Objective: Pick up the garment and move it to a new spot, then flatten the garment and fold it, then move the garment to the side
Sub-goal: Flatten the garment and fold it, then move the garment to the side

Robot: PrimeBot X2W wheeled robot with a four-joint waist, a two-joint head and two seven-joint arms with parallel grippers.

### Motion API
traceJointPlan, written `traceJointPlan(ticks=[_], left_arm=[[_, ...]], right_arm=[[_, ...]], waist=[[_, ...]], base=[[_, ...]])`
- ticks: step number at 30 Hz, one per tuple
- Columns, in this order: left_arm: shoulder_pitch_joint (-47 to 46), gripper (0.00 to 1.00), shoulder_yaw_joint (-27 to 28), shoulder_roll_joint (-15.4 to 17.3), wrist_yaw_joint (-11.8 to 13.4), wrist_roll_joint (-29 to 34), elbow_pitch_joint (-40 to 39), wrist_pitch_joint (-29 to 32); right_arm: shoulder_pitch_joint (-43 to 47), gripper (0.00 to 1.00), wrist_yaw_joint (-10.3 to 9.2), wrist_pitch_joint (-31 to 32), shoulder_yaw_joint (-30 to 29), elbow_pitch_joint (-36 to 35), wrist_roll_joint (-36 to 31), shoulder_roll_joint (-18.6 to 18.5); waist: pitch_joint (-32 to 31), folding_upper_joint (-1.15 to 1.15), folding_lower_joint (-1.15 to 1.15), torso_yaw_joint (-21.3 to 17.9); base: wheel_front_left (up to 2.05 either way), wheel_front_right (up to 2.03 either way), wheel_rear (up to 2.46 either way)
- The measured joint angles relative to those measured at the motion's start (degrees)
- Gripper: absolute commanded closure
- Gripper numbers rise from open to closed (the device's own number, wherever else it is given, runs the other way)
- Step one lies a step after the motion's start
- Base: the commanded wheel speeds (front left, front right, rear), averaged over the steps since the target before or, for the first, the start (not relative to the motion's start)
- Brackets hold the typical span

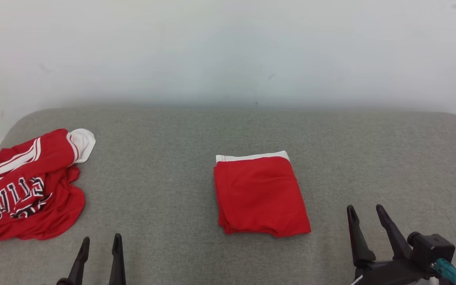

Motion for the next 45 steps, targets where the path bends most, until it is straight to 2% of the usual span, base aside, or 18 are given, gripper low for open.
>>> traceJointPlan(ticks=[10, 31, 35, 41, 45], left_arm=[[1.5, 0.00, 0.6, -0.9, -2.6, 1.0, 2.7, 0.0], [2.2, 0.00, 2.2, -2.5, -3.4, 2.9, 3.0, 0.0], [2.2, 0.00, 2.0, -2.7, -3.5, 3.0, 3.1, 0.0], [2.1, 0.00, 1.0, -2.8, -3.5, 3.3, 3.4, 0.0], [0.9, 0.00, -0.7, -2.8, -3.5, 3.3, 3.6, 0.0]], right_arm=[[1.3, 0.00, 0.00, -1.9, 0.1, 4.2, -0.5, 0.0], [0.8, 0.00, 0.00, 0.3, 0.2, 5.6, 0.0, 0.0], [-0.1, 0.00, 0.00, 6.6, 0.1, 5.8, 0.2, 0.0], [-7.3, 0.00, 0.01, 24.7, -0.3, 3.9, -0.5, 0.0], [-13.5, 0.00, 0.00, 37.3, -1.7, 5.3, -1.0, -0.1]], waist=[[-1.3, 0.00, 0.00, -2.3], [-0.9, 0.00, 0.00, -1.5], [-0.8, 0.00, 0.00, -1.2], [-0.3, 0.00, 0.01, -1.0], [0.0, 0.00, 0.00, -0.1]], base=[[0.00, 0.00, 0.00], [0.00, 0.00, 0.00], [0.00, 0.00, 0.00], [0.00, 0.00, 0.00], [0.00, 0.00, 0.00]])
